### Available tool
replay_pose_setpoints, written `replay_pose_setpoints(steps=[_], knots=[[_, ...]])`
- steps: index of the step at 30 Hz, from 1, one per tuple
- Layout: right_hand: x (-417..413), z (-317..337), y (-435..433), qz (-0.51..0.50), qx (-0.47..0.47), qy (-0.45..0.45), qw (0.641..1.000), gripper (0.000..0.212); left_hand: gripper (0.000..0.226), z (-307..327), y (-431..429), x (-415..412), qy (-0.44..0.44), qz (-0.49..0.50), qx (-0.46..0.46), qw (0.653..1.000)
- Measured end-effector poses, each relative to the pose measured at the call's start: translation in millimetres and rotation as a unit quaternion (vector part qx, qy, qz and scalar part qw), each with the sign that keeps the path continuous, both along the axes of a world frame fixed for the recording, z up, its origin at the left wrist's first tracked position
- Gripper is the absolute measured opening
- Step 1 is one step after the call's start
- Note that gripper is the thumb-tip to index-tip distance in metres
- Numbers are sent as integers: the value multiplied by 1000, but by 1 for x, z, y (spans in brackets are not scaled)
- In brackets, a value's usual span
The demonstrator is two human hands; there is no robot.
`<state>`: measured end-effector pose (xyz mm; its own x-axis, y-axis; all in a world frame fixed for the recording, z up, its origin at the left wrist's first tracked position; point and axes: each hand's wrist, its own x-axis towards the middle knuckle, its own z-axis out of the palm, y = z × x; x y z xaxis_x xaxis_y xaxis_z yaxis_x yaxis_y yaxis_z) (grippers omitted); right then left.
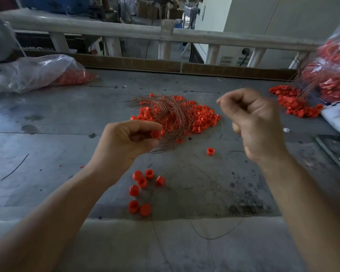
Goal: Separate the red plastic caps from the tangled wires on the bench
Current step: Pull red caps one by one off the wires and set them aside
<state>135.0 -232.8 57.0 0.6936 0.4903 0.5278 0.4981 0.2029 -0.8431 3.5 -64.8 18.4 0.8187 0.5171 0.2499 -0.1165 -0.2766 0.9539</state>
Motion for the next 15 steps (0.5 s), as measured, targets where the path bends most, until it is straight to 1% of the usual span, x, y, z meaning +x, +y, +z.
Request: replay_pose_setpoints(steps=[3,5,7,10,15], knots=[[-12,-9,6,55,-117,-77,989,13,32,3,-5,0,-16,-27,-32,999],[-18,-15,9,74,-169,-110,977,15,30,4,-6,-1,-26,-41,-57,997],[-24,-18,12,83,-180,-126,972,14,29,6,-7,-1,-32,-54,-68,996],[-28,-19,13,93,-172,-122,973,12,26,7,-8,-1,-36,-70,-72,994],[-28,-19,13,92,-174,-117,973,15,29,6,-10,-1,-39,-88,-83,992]])
